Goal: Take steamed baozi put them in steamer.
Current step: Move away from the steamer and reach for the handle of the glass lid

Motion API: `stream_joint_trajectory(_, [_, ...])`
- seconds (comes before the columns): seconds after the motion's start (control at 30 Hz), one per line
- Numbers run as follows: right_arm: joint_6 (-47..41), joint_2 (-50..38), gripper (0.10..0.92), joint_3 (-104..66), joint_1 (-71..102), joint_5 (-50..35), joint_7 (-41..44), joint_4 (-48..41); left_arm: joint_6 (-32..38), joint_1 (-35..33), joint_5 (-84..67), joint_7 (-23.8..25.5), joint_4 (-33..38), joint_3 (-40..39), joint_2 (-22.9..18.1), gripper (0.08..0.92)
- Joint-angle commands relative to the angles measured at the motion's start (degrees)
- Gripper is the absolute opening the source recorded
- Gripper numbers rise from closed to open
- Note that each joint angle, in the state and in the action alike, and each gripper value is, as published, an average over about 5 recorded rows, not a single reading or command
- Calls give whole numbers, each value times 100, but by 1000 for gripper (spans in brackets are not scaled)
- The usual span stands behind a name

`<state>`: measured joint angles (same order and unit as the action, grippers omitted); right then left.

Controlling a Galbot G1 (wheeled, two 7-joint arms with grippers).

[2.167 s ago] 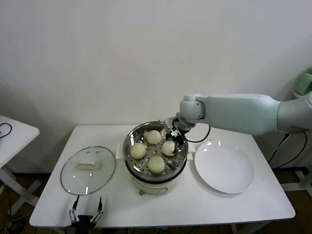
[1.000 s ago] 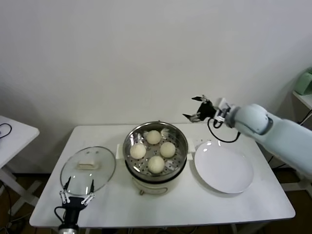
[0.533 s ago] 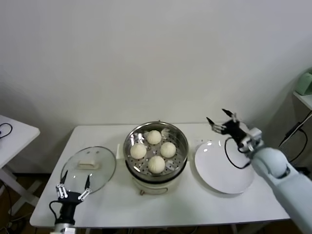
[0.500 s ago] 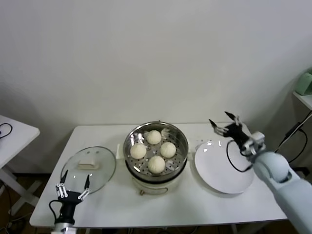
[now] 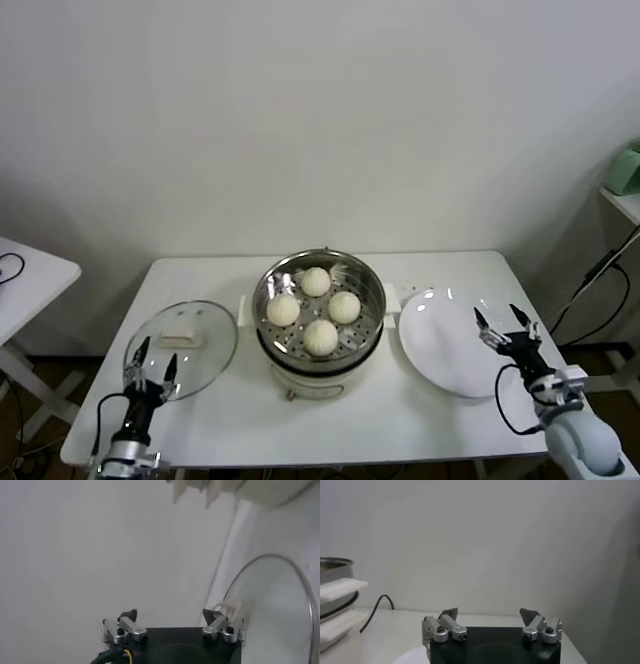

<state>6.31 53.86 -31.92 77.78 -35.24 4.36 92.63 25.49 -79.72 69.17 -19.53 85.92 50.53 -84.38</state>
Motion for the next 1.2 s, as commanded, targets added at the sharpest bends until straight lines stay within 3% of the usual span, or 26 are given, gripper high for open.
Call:
stream_joint_trajectory(0.03, [310,360,823,-538,579,-53,12,-30,-254,587,2110,-570,-498,116,51,823])
stream_joint_trajectory(0.77, [451,382,823,-655,740,-188,104,-54,-348,1084,2378,191,-837,-7,305,823])
stream_joint_trajectory(1.2, [502,391,823,-631,694,-212,134,-109,-425,1240,2361,189,-931,-33,312,823])
